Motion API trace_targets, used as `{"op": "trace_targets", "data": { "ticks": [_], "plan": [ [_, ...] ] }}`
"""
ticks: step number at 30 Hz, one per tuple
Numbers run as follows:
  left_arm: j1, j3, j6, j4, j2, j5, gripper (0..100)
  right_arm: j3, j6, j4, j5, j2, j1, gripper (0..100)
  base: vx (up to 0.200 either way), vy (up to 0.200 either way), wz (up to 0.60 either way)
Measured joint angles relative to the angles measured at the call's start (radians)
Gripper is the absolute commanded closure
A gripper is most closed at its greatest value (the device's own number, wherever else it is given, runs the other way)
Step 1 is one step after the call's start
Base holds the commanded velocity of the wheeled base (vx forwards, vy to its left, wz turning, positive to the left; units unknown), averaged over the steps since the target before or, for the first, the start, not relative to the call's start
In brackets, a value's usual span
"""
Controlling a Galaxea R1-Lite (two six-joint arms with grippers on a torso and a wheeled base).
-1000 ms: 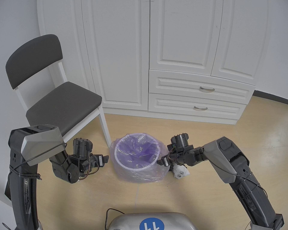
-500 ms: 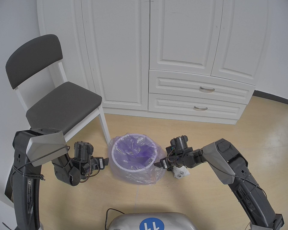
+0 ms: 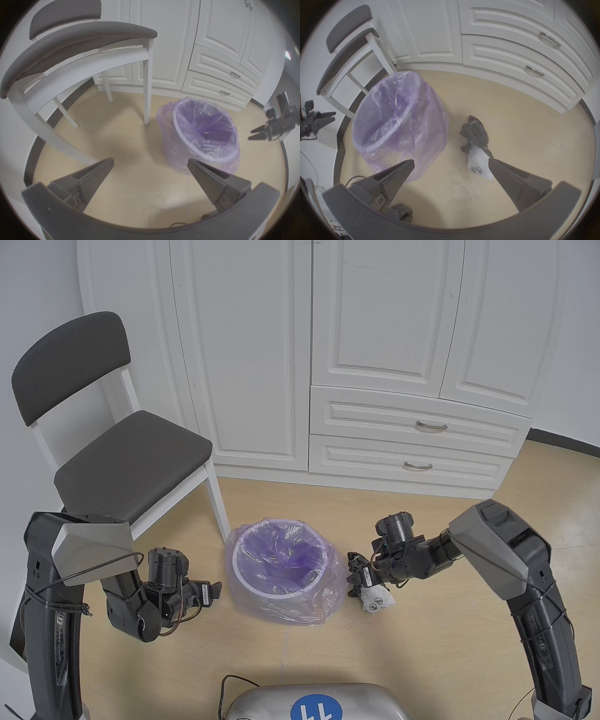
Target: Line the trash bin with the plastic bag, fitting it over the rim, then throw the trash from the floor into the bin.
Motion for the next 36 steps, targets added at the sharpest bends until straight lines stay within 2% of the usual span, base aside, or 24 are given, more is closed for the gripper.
{"op": "trace_targets", "data": {
  "ticks": [5,9,15,20,24,29,36],
  "plan": [
    [0.021,0.100,0.038,-0.040,-0.031,0.060,0,0.119,0.012,-0.032,-0.004,-0.086,-0.044,0,0.000,0.000,0.00],
    [0.058,0.174,0.076,-0.130,-0.060,0.119,0,0.120,0.013,-0.057,-0.005,-0.106,-0.064,0,0.000,0.000,0.00],
    [0.132,0.307,0.113,-0.292,-0.086,0.147,0,0.037,0.018,-0.066,0.001,-0.066,-0.079,0,0.000,0.000,0.00],
    [0.164,0.370,0.119,-0.370,-0.087,0.168,0,-0.130,0.058,-0.008,0.002,0.016,-0.089,0,0.000,0.000,0.00],
    [0.168,0.397,0.126,-0.403,-0.087,0.194,0,-0.258,0.090,0.061,0.018,0.105,-0.093,0,0.000,0.000,0.00],
    [0.143,0.410,0.137,-0.429,-0.077,0.215,0,-0.322,0.109,0.093,0.122,0.179,-0.100,0,0.000,0.000,0.00],
    [0.107,0.431,0.134,-0.435,-0.068,0.214,0,-0.334,0.122,0.060,0.132,0.217,-0.113,0,-0.171,0.000,0.00]
  ]
}}
